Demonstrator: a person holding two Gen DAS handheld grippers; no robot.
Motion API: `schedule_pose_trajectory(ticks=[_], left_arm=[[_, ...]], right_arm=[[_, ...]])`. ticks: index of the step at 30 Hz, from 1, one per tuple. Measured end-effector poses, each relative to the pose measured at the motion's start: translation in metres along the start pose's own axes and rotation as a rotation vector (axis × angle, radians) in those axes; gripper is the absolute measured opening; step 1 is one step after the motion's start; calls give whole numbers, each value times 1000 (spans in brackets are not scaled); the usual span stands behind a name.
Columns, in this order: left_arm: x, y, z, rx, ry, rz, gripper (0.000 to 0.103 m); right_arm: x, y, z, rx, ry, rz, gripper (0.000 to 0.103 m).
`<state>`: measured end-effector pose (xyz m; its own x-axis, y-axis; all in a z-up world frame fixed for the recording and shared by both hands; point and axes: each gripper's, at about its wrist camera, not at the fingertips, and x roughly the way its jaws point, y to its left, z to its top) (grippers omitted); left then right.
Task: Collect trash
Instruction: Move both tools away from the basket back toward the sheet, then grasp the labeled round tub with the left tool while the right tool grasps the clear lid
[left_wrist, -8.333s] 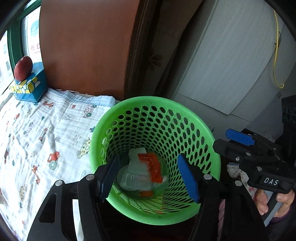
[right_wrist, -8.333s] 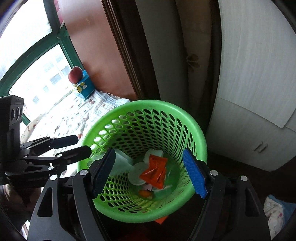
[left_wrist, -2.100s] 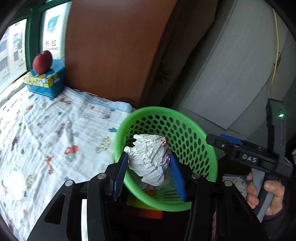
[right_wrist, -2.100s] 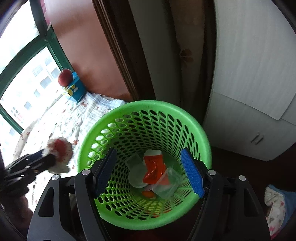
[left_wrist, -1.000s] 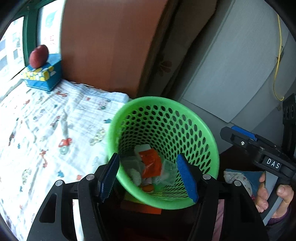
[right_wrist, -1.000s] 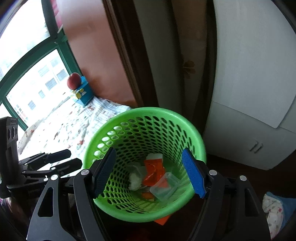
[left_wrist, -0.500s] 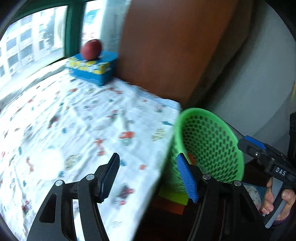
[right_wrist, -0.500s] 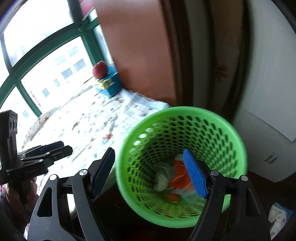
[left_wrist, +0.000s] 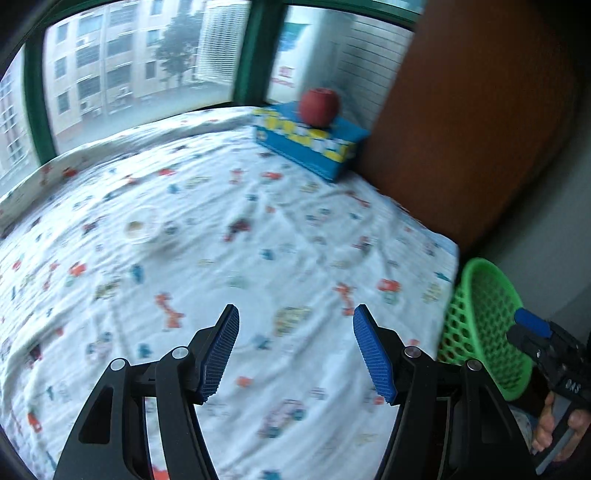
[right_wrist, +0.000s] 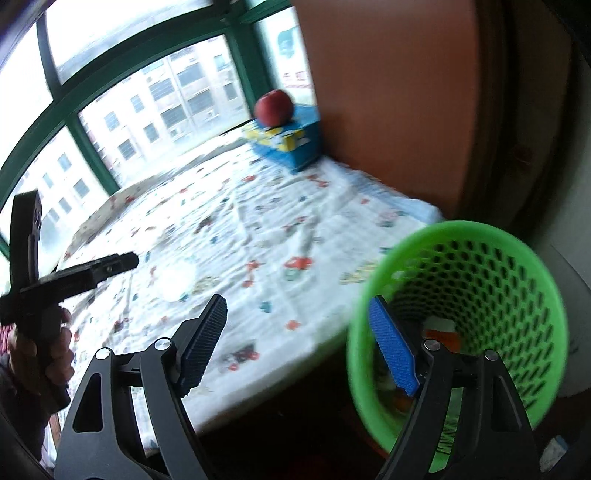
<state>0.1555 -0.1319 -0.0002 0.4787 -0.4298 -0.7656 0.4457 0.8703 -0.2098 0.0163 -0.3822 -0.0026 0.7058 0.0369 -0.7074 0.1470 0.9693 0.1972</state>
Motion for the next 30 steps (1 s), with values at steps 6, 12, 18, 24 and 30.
schedule_pose_trajectory(ticks=[6, 12, 18, 24, 30], left_arm=[[-4, 48, 6, -60, -8, 62, 62], [-3, 83, 9, -102, -4, 103, 63], [-1, 106, 11, -128, -4, 133, 67], [1, 130, 17, -151, -17, 162, 77], [6, 150, 25, -167, -23, 186, 85]], right_arm=[[28, 41, 4, -65, 34, 53, 81], [61, 79, 6, -126, 73, 100, 82], [88, 109, 4, -179, 98, 133, 86], [118, 138, 1, -256, 122, 143, 89], [151, 160, 1, -315, 147, 141, 92]])
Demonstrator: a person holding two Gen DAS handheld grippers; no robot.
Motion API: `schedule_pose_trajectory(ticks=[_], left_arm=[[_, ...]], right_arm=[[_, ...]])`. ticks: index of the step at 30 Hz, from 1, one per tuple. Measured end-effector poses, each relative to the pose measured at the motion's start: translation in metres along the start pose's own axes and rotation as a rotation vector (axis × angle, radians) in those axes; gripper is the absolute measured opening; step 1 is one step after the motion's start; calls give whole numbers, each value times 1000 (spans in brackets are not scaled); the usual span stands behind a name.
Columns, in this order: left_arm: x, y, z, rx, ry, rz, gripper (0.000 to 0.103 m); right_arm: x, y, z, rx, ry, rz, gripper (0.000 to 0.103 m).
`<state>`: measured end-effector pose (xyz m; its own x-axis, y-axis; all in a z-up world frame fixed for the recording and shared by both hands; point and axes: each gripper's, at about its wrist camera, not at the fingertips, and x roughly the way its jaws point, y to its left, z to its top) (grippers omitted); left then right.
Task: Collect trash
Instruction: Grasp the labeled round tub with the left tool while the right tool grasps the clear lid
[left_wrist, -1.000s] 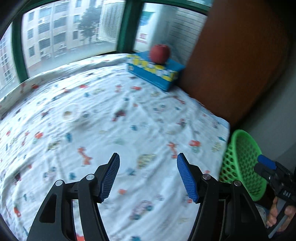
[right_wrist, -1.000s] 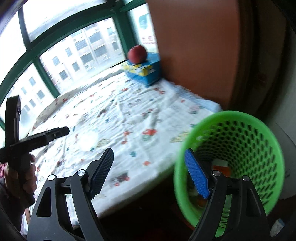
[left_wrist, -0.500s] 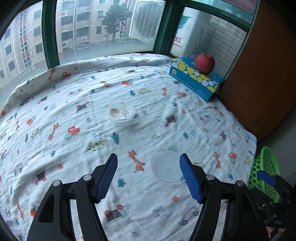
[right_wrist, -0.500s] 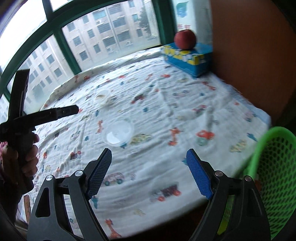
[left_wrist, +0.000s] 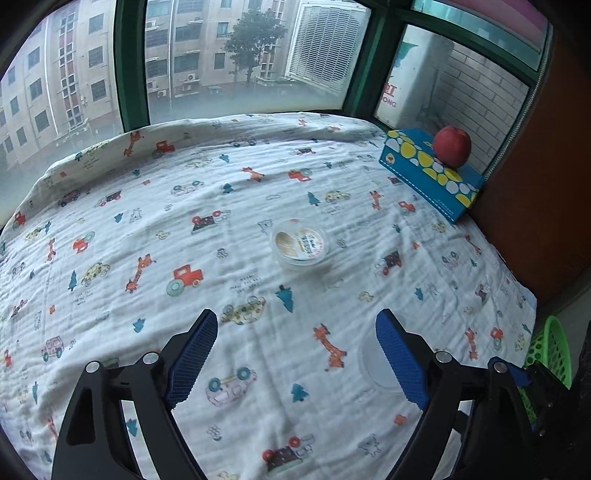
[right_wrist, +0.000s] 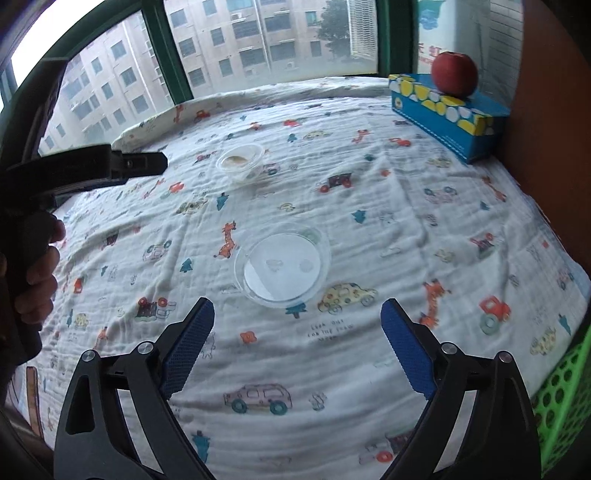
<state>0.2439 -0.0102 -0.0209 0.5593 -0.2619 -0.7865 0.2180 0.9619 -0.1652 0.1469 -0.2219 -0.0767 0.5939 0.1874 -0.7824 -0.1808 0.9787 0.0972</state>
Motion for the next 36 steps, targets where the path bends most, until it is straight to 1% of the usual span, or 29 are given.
schedule_pose_trajectory(ticks=[9, 13, 17, 30, 36], left_arm=[[17, 24, 16, -22, 1, 34, 86], [23, 32, 19, -39, 5, 34, 87], [31, 36, 21, -36, 12, 35, 87], [55, 34, 24, -13, 35, 34, 87], [65, 24, 28, 21, 36, 23, 87]], right_arm=[[49, 18, 13, -82, 55, -16, 94], [63, 25, 15, -125, 68, -50, 94], [75, 25, 16, -136, 89, -55, 94], [95, 31, 21, -158, 102, -96, 94], [95, 30, 20, -165, 96, -92, 92]])
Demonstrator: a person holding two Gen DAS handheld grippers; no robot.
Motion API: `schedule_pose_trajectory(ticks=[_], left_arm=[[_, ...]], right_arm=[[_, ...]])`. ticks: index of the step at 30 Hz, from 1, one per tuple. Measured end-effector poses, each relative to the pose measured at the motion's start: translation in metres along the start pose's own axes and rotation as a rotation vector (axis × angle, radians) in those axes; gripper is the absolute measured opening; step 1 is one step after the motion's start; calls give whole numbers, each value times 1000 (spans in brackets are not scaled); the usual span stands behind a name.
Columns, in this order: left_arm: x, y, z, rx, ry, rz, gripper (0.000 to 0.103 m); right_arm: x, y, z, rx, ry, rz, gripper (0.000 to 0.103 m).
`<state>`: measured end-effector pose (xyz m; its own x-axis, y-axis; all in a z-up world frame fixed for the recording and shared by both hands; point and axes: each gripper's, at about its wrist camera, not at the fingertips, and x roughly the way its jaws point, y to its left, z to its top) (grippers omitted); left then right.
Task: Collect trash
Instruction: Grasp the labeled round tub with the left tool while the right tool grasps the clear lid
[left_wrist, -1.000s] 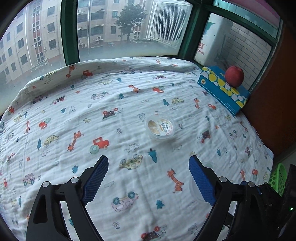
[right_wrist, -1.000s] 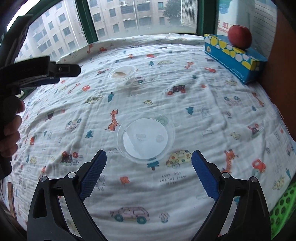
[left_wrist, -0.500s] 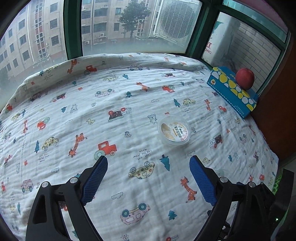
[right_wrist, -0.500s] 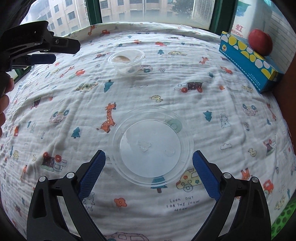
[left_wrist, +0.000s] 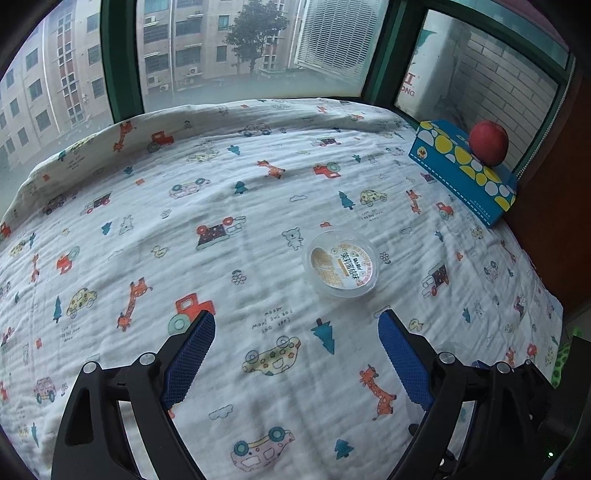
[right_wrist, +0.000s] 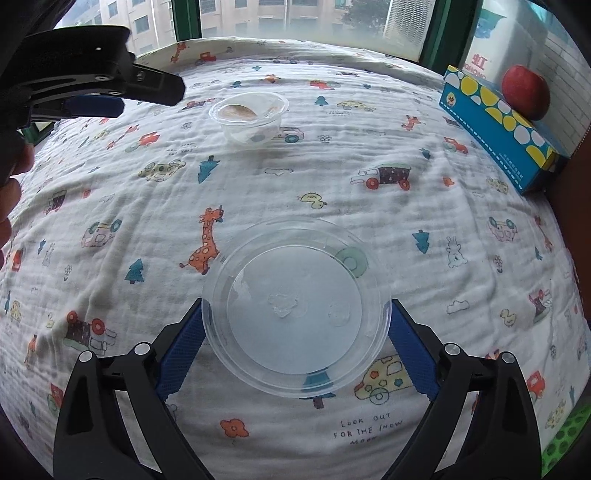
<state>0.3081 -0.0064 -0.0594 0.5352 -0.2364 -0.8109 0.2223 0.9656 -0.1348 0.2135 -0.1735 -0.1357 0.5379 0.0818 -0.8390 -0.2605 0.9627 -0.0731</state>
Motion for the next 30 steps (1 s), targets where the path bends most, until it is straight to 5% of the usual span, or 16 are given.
schedule_pose_trajectory(ticks=[24, 30], left_arm=[[76, -43, 34, 113, 44, 11, 87], [91, -42, 35, 93, 64, 22, 74]], right_arm=[[-59, -49, -21, 134, -62, 6, 92], [-66, -59, -29, 167, -66, -1, 92]])
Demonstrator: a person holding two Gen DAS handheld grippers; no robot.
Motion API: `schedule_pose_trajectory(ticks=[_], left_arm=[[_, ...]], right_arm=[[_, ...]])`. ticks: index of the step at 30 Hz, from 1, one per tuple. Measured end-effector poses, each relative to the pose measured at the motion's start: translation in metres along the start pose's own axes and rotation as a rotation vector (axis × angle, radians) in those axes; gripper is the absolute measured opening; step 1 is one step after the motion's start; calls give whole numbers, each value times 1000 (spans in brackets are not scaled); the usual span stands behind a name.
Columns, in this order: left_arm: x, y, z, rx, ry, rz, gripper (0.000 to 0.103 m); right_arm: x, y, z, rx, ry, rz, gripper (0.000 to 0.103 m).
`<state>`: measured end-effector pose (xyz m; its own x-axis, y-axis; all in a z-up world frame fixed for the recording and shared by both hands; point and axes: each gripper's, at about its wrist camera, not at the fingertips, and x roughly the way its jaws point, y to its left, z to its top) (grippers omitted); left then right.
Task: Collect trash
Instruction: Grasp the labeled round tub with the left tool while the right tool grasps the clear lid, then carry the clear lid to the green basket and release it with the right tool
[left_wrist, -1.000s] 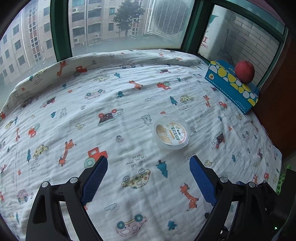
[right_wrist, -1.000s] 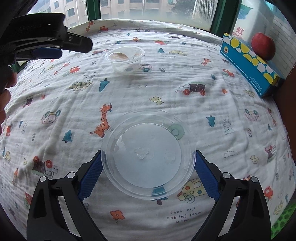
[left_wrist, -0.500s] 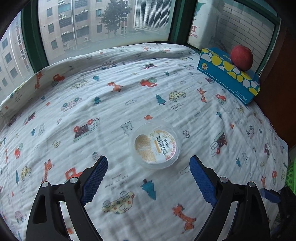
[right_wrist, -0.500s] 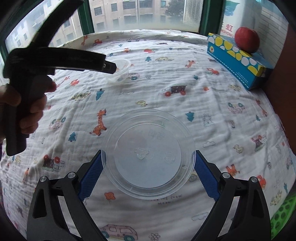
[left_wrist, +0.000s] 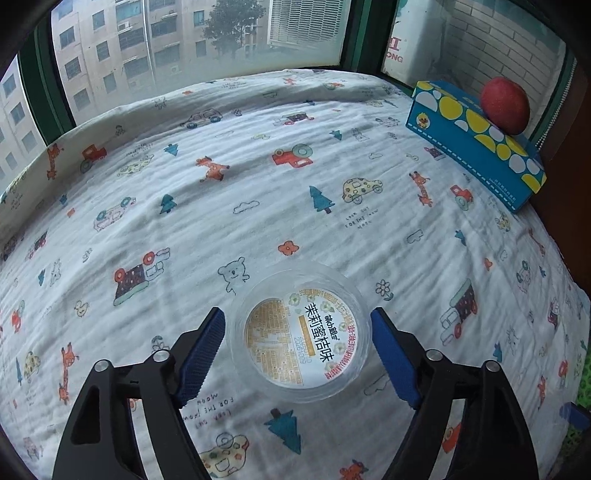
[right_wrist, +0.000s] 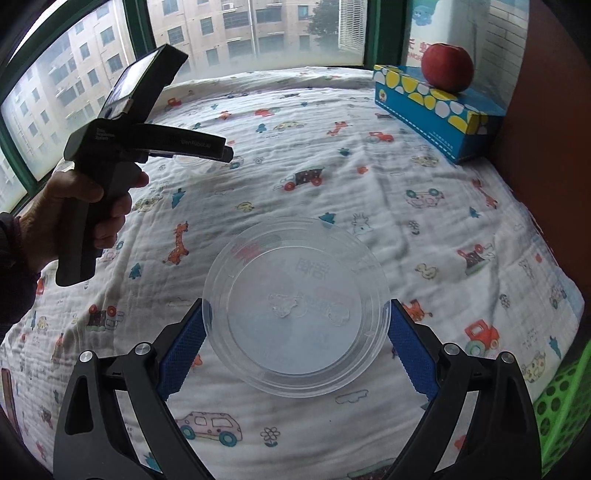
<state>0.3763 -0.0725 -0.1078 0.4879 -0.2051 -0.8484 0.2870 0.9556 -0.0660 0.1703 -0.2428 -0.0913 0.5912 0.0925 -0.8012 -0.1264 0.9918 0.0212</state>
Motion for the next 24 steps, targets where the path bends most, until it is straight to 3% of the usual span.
schedule_pose_trajectory(ticks=[2, 8, 24], left_arm=[[3, 0, -1, -7, 6, -7, 66], [-9, -3, -4, -13, -24, -4, 65], [-110, -54, -41, 73, -129, -89, 65]], right_arm=[[-2, -2, -1, 6, -1, -2, 92], [-11, -6, -5, 29, -13, 4, 92], [-74, -36, -35, 105, -79, -44, 92]])
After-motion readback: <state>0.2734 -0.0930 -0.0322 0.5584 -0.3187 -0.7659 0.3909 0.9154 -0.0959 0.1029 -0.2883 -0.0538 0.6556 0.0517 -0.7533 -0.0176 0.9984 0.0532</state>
